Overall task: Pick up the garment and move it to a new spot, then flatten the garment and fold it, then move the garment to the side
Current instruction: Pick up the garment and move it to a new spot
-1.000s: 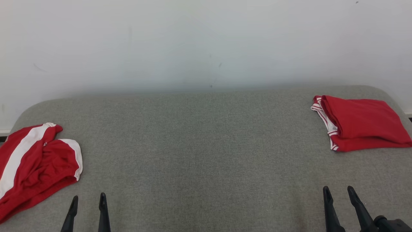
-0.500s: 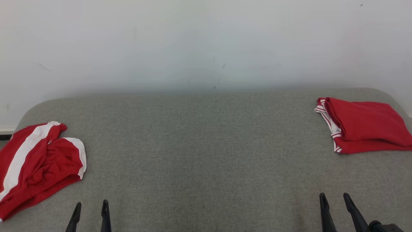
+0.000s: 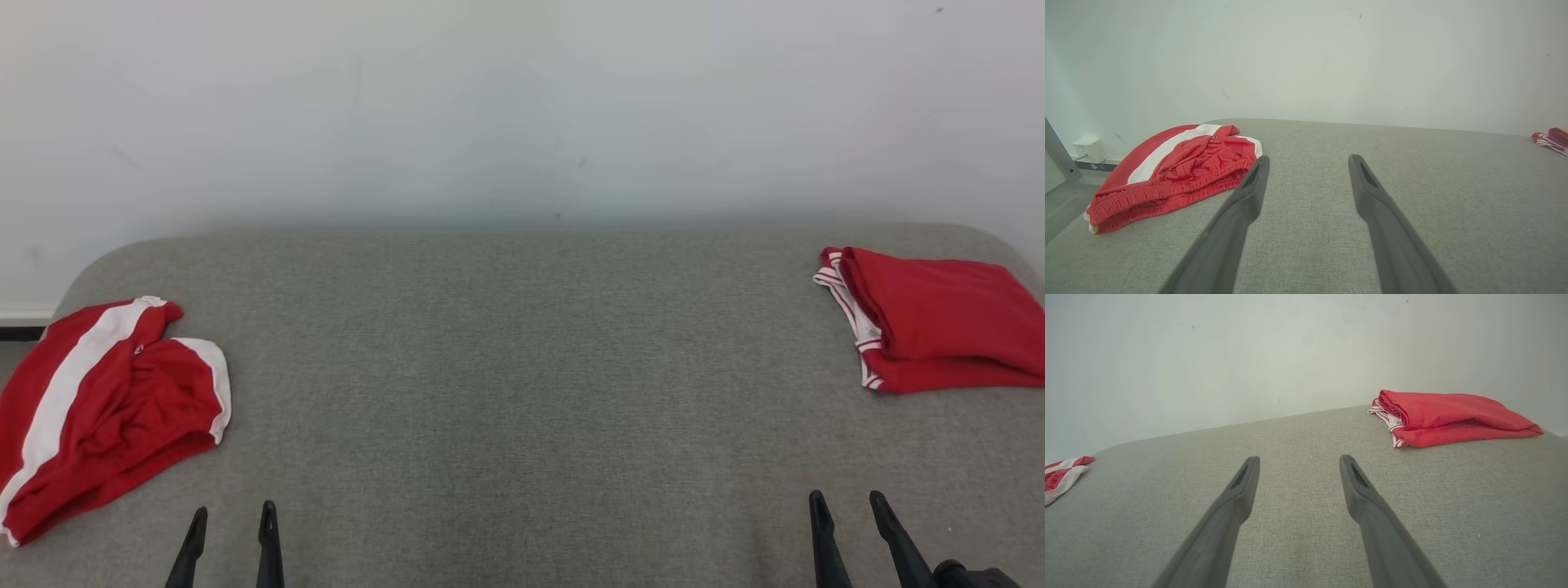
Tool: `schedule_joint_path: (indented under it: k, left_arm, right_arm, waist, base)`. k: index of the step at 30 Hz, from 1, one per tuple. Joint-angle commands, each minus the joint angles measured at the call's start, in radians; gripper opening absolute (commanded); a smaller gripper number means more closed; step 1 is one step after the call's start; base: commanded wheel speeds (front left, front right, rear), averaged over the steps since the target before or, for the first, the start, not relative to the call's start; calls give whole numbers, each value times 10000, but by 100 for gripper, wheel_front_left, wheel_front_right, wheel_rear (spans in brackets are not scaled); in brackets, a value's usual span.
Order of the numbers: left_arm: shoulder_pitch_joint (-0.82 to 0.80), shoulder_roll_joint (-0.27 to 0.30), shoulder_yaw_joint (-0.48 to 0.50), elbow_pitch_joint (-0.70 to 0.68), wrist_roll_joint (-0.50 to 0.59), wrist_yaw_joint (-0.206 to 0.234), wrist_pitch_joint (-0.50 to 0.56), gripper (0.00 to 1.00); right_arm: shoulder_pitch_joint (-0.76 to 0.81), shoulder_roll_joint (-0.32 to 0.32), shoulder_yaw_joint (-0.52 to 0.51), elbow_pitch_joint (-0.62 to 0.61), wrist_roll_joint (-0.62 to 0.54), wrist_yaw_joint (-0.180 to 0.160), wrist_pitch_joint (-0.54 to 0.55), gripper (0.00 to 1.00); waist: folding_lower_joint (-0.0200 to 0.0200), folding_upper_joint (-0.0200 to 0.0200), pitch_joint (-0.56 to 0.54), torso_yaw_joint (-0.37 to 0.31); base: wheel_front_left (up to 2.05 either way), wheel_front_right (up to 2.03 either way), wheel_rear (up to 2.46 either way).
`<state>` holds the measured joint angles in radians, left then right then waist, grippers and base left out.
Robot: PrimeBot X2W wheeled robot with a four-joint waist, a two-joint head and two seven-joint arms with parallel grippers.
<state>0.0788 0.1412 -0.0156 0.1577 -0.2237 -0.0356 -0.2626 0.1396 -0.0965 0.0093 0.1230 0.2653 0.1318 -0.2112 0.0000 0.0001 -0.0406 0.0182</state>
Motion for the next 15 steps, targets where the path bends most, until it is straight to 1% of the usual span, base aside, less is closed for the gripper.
schedule_joint_path:
  k: [1, 6, 15]
  left_arm:
    - [-127, 54, -11, 2, -1, 13, -12, 100]
    - [-197, 137, -56, -86, 37, 73, 59, 100]
    - [-117, 255, 186, -223, -206, 238, 136, 100]
  right_arm:
    - [15, 47, -20, -17, 54, -22, -42, 100]
    - [74, 125, 31, 49, 51, -22, -97, 100]
    - [-54, 226, 141, 258, 7, -22, -214, 100]
  waist:
    - [0, -1, 11, 172]
    - [0, -1, 49, 820]
    - [0, -1, 114, 2319]
  base:
    - [0, 0, 0]
    - [0, 0, 0]
    - [0, 0, 0]
